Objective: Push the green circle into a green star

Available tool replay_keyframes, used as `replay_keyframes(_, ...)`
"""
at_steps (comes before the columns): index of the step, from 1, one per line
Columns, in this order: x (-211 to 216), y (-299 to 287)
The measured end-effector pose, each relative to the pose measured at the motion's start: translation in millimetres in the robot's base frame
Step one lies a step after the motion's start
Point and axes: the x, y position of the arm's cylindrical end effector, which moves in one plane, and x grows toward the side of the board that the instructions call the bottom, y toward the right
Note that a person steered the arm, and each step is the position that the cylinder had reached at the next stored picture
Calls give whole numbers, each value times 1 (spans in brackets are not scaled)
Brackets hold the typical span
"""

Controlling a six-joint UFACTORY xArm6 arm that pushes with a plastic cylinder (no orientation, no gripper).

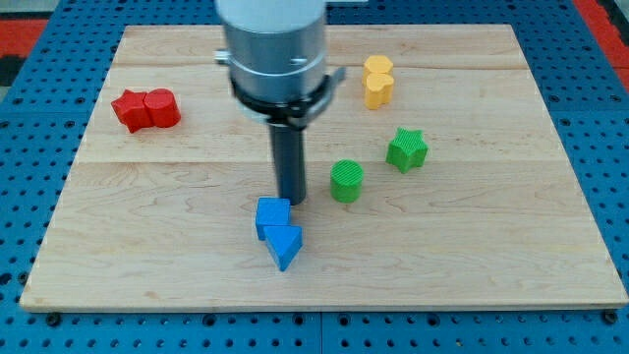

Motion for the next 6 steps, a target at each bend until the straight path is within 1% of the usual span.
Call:
replay_keyframes(1,0,43)
replay_keyframes(2,-8,65)
replay_keyframes(3,-17,66)
replay_keyframes(5,-12,71)
replay_keyframes(6,27,71)
